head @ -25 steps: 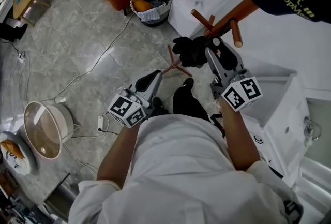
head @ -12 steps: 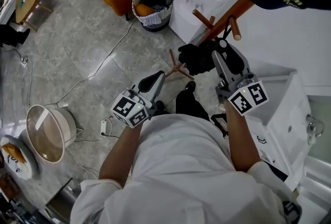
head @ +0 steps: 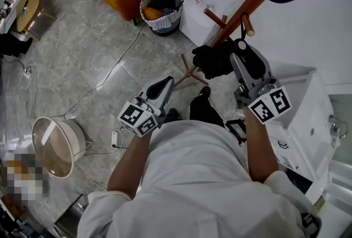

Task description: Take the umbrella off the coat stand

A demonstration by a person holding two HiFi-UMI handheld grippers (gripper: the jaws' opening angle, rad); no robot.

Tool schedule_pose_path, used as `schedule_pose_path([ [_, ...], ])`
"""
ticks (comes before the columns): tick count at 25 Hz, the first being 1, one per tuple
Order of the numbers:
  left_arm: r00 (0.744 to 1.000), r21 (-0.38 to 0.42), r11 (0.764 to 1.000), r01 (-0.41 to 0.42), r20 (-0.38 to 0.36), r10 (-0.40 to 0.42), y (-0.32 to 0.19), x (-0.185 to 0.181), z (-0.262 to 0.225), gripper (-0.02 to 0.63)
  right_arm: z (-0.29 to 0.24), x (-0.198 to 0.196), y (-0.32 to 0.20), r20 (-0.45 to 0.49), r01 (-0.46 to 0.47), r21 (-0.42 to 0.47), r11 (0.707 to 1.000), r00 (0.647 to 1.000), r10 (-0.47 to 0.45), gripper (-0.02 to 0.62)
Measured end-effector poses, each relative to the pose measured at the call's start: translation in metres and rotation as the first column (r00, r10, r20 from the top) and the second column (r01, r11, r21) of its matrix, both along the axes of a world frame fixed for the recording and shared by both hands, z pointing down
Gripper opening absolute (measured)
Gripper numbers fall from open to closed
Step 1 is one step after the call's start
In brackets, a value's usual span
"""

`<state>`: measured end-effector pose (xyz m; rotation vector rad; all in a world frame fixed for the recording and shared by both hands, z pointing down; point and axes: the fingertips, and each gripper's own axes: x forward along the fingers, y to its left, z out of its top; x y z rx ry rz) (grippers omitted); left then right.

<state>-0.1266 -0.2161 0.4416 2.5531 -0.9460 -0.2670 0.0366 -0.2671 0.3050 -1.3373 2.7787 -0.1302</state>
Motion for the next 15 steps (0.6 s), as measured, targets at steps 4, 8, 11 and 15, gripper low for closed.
schedule_pose_path([
  [4, 1.000, -0.001, 1.000, 0.000, -0.002, 0.000, 0.004, -0.002, 0.000, 0.015, -0.010, -0.005, 0.007, 0.006, 0.020, 0.015, 1.000, 1.000, -0.020, 0.179],
  [8, 1.000, 0.002, 1.000, 0.000, -0.003, 0.000, 0.005, -0.002, -0.001, 0.015, -0.018, -0.010, 0.013, 0.002, 0.040, 0.030, 0.999, 0.999, -0.040, 0.179],
  [11, 1.000, 0.002, 1.000, 0.002, -0.002, -0.002, 0.007, -0.003, -0.002, 0.015, -0.022, -0.015, 0.018, -0.002, 0.058, 0.037, 0.998, 0.998, -0.058, 0.179],
  [15, 1.000, 0.008, 1.000, 0.002, -0.005, -0.002, 0.010, -0.002, -0.004, 0.015, -0.031, -0.018, 0.026, -0.007, 0.079, 0.049, 0.996, 0.997, -0.079, 0.179],
])
